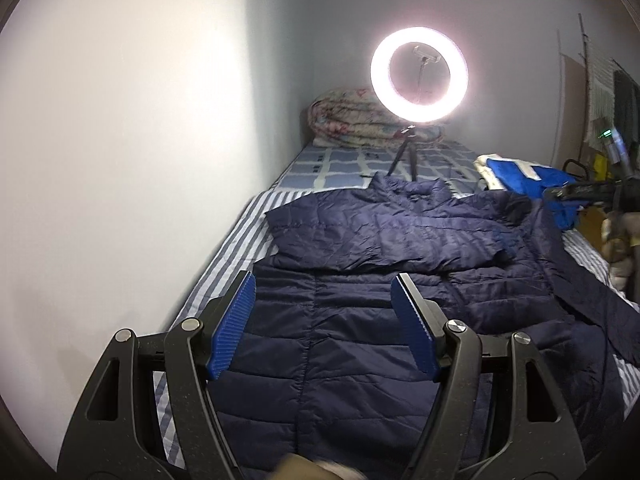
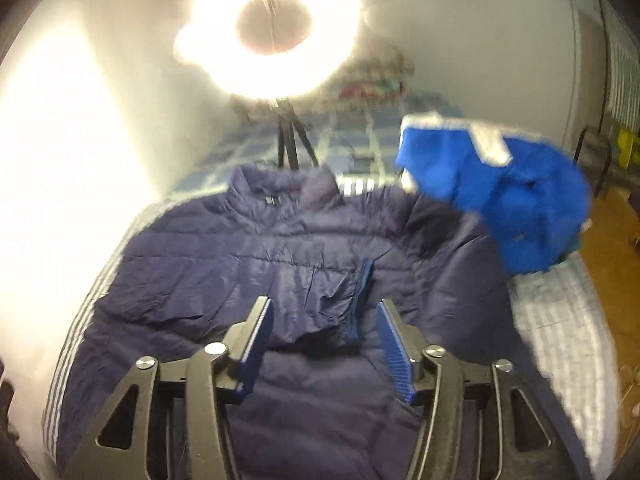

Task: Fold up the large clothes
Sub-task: 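Grasp the other sleeve cuff with the left gripper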

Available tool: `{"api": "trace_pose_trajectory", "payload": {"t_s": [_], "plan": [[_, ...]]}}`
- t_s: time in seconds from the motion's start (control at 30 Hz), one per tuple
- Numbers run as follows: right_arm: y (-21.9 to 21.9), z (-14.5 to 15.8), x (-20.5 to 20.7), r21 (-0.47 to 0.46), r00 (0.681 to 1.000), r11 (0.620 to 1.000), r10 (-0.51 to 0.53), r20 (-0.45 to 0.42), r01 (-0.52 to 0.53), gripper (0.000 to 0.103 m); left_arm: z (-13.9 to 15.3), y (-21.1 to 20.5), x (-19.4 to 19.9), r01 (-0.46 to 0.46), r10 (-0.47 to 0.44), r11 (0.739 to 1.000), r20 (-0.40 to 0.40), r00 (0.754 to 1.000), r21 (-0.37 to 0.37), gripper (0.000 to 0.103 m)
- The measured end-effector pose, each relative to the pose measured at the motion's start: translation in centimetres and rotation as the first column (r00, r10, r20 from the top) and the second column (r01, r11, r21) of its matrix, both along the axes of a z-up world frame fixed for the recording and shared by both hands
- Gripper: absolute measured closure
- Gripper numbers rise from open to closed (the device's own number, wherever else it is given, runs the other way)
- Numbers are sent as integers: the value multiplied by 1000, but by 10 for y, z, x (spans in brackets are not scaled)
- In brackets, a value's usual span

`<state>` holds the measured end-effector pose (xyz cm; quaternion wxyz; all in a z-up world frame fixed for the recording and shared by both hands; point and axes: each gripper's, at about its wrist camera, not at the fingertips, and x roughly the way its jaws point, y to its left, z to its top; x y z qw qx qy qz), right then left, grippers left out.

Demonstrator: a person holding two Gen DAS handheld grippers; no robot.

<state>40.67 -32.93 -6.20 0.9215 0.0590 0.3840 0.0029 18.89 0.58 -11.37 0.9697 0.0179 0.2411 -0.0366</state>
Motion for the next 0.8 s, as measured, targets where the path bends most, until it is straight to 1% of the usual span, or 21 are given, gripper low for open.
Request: {"api": "trace_pose_trajectory", "payload": {"t_s": [0.07,0.17,0.2,0.23,0.3,0.33,0.4,0.5,0.57,0.63,0.7,0.77,0.8], "plan": [[0,23,-36,-25,999,1000,0,52,1,37,6,-9,-9,29,-29,1000,15,999,-1,30],[-3,51,-91,-80,995,997,4,95,3,35,14,-25,-23,82,-82,996,25,996,-21,30],[-4,60,-113,-103,994,995,2,110,9,33,16,-30,-25,98,-97,995,23,995,-29,30],[-5,65,-126,-118,993,993,-1,116,15,31,19,-37,-29,124,-123,991,19,992,-43,30],[-11,78,-171,-156,991,987,-20,135,41,30,24,-52,-34,167,-167,984,9,986,-62,31],[-15,82,-182,-163,990,985,-29,137,51,30,26,-62,-36,194,-194,979,3,981,-71,31],[-26,88,-225,-157,988,984,-60,140,82,30,30,-84,-42,257,-259,963,-7,966,-82,31],[-41,89,-274,-152,985,981,-103,139,124,29,35,-130,-55,377,-379,923,-17,925,-70,31],[-49,87,-300,-165,982,974,-132,132,153,29,36,-160,-64,452,-454,890,-28,890,-62,31],[-56,85,-330,-192,978,963,-166,125,188,29,34,-196,-74,532,-535,844,-50,843,-68,31],[-63,84,-353,-209,973,953,-195,124,218,29,29,-228,-82,592,-599,800,-80,797,-93,31],[-73,84,-376,-212,966,945,-226,121,248,29,21,-264,-87,655,-668,744,-125,734,-129,31],[-79,83,-384,-210,963,942,-243,116,263,29,19,-276,-91,674,-688,726,-140,712,-137,31]]}}
